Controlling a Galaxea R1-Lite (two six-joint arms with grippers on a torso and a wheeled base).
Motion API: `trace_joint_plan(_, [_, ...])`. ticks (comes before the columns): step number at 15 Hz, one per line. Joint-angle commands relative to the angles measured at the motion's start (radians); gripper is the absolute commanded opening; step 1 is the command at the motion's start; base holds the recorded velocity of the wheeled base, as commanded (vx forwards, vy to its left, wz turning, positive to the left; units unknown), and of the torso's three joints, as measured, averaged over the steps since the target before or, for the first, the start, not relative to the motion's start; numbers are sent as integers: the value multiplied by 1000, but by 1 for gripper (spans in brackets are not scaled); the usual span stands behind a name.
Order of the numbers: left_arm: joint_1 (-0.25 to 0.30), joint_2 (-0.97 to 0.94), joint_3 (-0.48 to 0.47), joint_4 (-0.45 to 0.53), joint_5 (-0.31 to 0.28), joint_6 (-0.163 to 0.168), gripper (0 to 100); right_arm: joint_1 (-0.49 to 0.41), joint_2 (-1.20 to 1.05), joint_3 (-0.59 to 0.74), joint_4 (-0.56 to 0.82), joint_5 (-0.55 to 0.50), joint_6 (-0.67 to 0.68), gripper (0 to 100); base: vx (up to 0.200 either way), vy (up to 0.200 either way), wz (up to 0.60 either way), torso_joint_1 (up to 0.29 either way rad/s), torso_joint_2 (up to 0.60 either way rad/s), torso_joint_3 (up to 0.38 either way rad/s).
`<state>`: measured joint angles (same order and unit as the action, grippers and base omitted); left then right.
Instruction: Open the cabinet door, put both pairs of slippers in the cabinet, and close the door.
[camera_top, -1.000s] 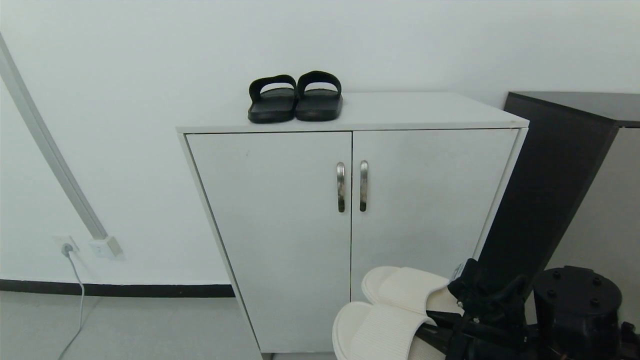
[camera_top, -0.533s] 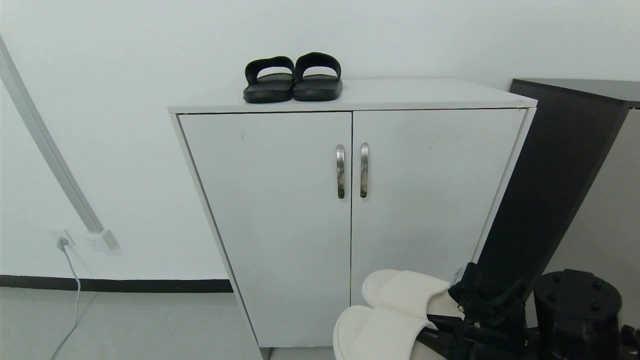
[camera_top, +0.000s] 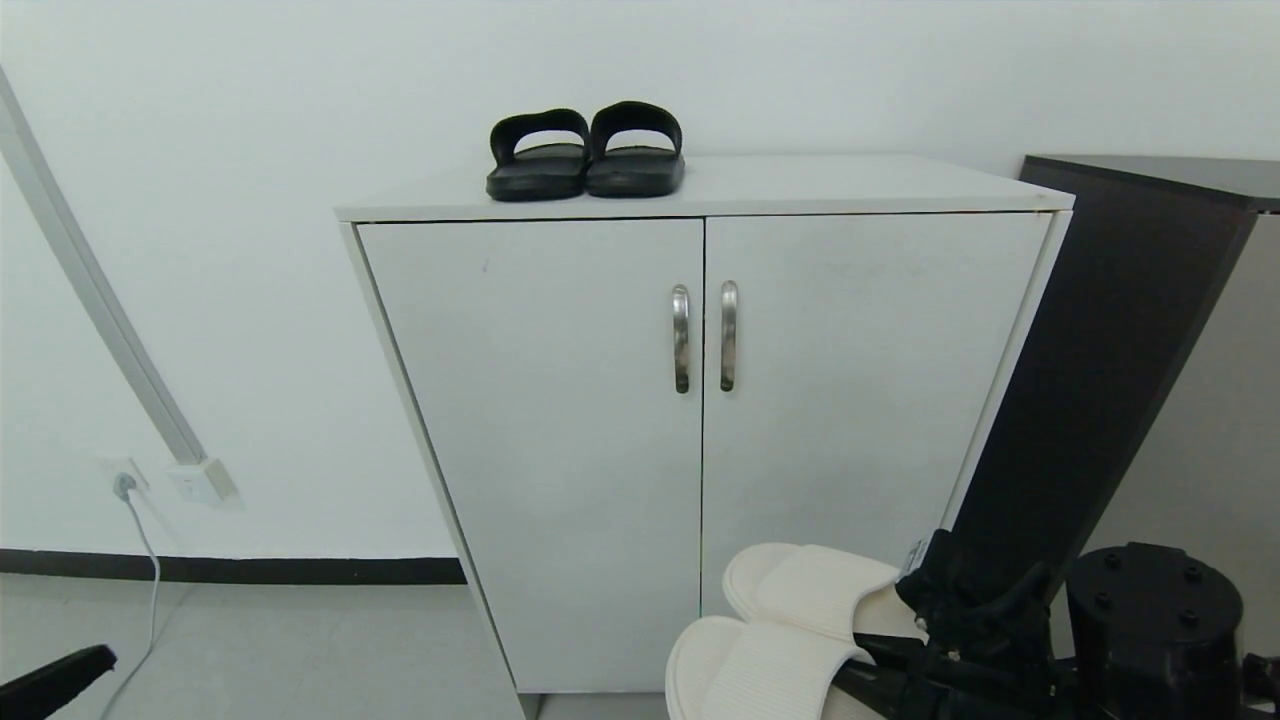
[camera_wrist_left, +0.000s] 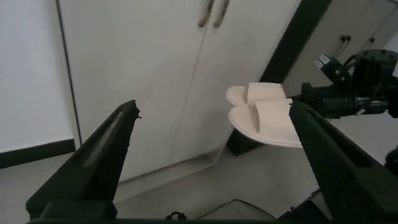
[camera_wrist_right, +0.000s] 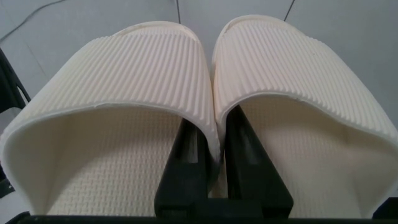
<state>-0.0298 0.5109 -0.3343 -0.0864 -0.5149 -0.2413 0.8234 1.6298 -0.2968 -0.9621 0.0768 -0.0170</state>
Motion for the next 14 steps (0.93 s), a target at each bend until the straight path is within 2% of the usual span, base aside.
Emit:
trace_joint_plan(1, [-33,149,-20,-46,-24,-1,100,0,4,1,0,0,-1,0,0,0,0,0,0,0])
trace_joint_plan(4, [-154,284,-25,-156,-33,-3,100,0,4,2,0,1,0,0,0,0,0,0,0,0])
trace_joint_plan(5, [-219,333,-35,-207,-30,-3,100,0,4,5,-1,1,0,0,0,0,0,0,0,0])
trace_joint_plan(7, [-266,377,-58,-231,-28,-3,100,0,5,5,-1,1,0,0,0,0,0,0,0,0])
trace_joint_plan(10, [-371,469,-134,-243,-27,-3,100,0,9,4,-1,3,0,0,0,0,0,0,0,0])
trace_joint_plan(13, [-427,569,-204,-265,-20,0,100,6,19,5,-3,3,0,0,0,0,0,0,0,0])
trace_joint_plan(14, [-441,587,-204,-319,-20,2,100,10,19,5,-3,1,0,0,0,0,0,0,0,0])
